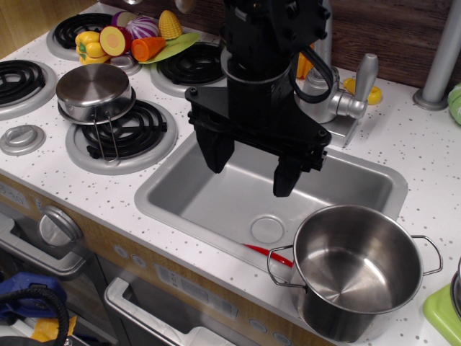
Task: Put pot in sink
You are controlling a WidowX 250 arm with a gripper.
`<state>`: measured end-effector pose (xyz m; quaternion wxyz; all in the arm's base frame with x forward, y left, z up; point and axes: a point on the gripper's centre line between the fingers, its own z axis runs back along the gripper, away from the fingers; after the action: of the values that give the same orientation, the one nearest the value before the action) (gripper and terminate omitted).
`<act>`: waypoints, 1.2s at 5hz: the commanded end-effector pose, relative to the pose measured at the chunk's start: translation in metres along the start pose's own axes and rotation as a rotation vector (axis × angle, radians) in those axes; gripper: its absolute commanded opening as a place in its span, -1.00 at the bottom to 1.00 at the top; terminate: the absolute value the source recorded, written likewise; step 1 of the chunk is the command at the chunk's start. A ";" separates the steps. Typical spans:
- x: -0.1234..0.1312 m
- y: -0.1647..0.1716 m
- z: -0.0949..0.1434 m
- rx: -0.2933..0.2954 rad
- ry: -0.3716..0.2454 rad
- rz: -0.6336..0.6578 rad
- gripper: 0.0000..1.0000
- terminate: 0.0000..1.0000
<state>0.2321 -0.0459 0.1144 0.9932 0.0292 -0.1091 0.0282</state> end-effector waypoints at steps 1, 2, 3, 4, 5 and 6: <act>0.000 0.000 0.000 0.000 0.000 0.000 1.00 -1.00; 0.005 -0.009 0.009 -0.030 0.000 -0.099 1.00 -1.00; 0.003 -0.024 0.010 -0.050 -0.013 -0.146 1.00 -1.00; -0.001 -0.035 0.001 -0.069 -0.042 -0.161 1.00 -1.00; -0.003 -0.040 -0.021 -0.115 -0.105 -0.183 1.00 -1.00; 0.004 -0.041 -0.046 -0.185 -0.150 -0.181 1.00 -1.00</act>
<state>0.2476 -0.0901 0.0501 0.9790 -0.0755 -0.1743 -0.0745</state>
